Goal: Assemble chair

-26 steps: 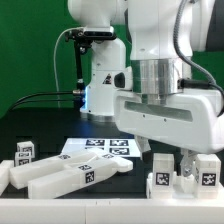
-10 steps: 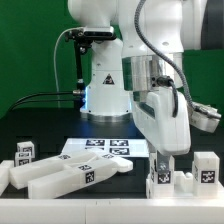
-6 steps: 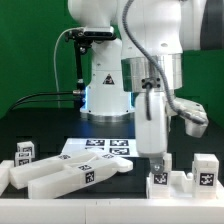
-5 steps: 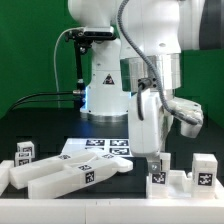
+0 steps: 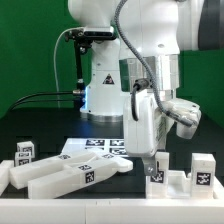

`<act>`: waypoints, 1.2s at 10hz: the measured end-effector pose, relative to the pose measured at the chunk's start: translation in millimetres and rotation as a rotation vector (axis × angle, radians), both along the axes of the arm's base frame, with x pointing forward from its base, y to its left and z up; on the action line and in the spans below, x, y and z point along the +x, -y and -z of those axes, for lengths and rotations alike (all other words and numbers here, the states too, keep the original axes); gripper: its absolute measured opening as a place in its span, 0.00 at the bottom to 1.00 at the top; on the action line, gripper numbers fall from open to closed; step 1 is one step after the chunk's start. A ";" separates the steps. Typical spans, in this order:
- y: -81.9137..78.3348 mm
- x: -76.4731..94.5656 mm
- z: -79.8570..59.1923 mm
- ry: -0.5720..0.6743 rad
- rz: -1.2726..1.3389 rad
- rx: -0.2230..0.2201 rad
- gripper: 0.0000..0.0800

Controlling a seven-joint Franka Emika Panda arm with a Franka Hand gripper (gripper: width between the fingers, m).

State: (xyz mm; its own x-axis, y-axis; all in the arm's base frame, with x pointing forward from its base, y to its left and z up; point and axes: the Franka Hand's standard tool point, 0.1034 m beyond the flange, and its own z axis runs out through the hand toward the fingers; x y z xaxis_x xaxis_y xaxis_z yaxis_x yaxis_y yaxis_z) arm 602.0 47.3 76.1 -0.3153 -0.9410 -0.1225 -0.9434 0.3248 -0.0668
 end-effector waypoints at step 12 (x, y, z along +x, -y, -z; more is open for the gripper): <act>-28.3 -24.5 -18.8 0.091 -0.723 -0.090 0.81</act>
Offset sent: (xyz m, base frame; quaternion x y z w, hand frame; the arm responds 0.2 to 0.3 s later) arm 0.0000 0.0000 0.0000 0.0000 0.0000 0.0000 1.0000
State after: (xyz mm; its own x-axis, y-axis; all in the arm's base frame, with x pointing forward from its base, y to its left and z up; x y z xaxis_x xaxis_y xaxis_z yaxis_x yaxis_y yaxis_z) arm 577.5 75.6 94.9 0.3955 -0.9180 -0.0306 -0.9095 -0.3868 -0.1523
